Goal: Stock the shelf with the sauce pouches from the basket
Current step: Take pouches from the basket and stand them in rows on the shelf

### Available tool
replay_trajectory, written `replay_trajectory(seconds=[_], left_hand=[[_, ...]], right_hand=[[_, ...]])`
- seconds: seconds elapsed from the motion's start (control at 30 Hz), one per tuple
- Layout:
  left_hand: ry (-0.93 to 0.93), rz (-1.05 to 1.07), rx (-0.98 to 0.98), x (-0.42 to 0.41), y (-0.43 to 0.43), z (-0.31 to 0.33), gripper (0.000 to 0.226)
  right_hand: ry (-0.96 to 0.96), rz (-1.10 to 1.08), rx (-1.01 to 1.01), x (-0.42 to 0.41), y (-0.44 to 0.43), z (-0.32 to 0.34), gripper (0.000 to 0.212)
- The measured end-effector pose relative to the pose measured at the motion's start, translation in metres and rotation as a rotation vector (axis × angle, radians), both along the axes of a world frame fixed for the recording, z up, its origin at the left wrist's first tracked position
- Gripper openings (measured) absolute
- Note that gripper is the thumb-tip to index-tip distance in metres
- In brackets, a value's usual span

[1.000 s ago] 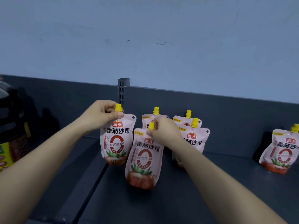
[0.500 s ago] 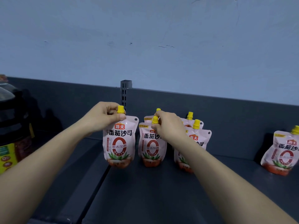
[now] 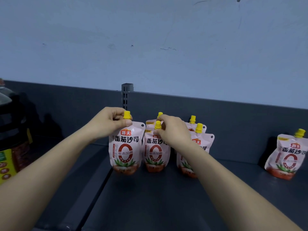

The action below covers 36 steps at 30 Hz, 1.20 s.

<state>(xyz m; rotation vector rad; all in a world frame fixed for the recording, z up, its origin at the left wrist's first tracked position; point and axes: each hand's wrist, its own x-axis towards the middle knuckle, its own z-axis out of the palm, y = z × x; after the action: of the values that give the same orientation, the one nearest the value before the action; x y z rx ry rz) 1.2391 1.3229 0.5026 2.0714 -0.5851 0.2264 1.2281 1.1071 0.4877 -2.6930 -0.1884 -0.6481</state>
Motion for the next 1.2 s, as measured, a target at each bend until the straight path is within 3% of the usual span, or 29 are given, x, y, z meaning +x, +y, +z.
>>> replay_trajectory(seconds=[0.17, 0.4, 0.67, 0.8, 0.9, 1.0, 1.2], left_hand=[[-0.003, -0.042, -0.008, -0.004, -0.011, -0.001, 0.012], [-0.014, -0.122, 0.002, -0.014, -0.04, -0.01, 0.004], [-0.001, -0.22, 0.013, -0.02, -0.065, -0.026, 0.019], [-0.009, -0.165, 0.035, -0.017, -0.064, -0.027, 0.016], [-0.006, -0.143, 0.082, -0.015, -0.06, -0.027, 0.012], [0.033, -0.106, 0.092, -0.013, -0.051, -0.028, 0.015], [0.086, 0.063, 0.17, -0.009, -0.039, -0.033, 0.009]], right_hand=[[-0.039, 0.02, 0.086, -0.009, -0.011, 0.005, 0.046], [-0.142, 0.053, 0.192, -0.035, -0.039, 0.014, 0.028], [0.08, 0.134, 0.266, -0.045, -0.044, -0.009, 0.016], [0.174, 0.183, 0.427, -0.048, -0.043, -0.017, 0.028], [0.187, 0.221, 0.517, -0.048, -0.044, -0.019, 0.02], [0.16, 0.207, 0.5, -0.048, -0.042, -0.019, 0.01], [0.1, 0.131, 0.455, -0.044, -0.04, -0.02, 0.017]])
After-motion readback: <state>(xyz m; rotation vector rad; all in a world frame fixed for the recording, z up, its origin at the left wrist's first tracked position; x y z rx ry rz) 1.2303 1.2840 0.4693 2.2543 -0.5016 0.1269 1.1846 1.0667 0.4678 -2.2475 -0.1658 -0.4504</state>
